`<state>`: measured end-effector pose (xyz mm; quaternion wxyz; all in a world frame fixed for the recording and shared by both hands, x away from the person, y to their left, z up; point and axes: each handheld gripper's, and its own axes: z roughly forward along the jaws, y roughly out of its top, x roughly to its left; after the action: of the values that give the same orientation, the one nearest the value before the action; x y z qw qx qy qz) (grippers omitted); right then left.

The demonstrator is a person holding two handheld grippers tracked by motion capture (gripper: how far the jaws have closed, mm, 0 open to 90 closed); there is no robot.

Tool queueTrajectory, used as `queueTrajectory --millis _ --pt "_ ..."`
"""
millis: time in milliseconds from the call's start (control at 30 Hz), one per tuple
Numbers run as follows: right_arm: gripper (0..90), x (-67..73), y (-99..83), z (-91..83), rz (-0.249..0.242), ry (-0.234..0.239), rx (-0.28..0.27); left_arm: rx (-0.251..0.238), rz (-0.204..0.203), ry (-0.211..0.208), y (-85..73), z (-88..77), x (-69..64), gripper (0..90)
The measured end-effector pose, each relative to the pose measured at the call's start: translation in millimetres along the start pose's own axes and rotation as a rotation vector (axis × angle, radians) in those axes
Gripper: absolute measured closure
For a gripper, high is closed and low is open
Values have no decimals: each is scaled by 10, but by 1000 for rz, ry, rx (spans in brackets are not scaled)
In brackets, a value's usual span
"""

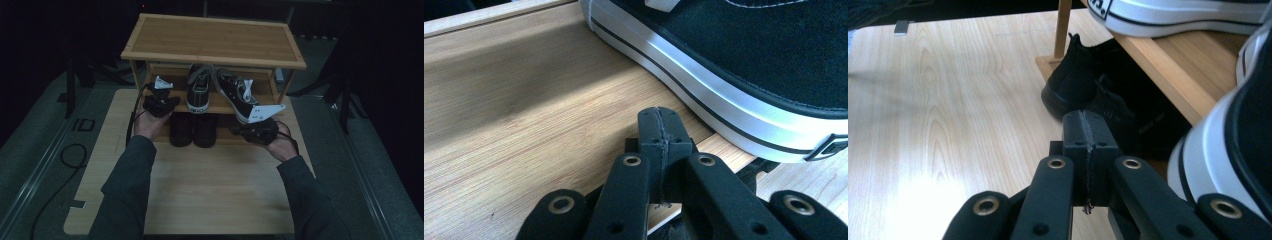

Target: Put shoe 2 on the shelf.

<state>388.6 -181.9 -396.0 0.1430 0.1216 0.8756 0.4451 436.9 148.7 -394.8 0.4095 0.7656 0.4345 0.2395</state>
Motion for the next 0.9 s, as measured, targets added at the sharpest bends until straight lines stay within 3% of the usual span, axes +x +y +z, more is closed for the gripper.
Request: queueTrajectory --millis 467,900 --pt "900 -124 -121 -294 7 -19 -7 1 1 -3 2 1 4 900" --pt "900 -252 -266 -532 43 -55 -12 1 -2 -5 2 2 6 900"
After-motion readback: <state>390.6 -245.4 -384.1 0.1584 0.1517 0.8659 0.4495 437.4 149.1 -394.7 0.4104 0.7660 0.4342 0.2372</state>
